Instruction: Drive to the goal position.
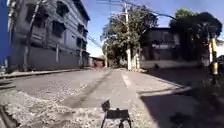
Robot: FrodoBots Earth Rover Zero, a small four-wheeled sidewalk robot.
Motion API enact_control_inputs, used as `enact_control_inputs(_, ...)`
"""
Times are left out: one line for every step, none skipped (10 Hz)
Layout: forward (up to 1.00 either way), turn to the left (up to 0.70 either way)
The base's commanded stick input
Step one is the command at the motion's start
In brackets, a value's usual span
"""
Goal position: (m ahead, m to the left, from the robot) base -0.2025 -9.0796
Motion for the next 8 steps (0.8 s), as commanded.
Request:
enact_control_inputs(0.66, -0.01)
enact_control_inputs(0.66, -0.01)
enact_control_inputs(0.67, -0.01)
enact_control_inputs(0.66, -0.01)
enact_control_inputs(0.66, -0.01)
enact_control_inputs(0.66, -0.07)
enact_control_inputs(0.66, -0.24)
enact_control_inputs(0.66, -0.31)
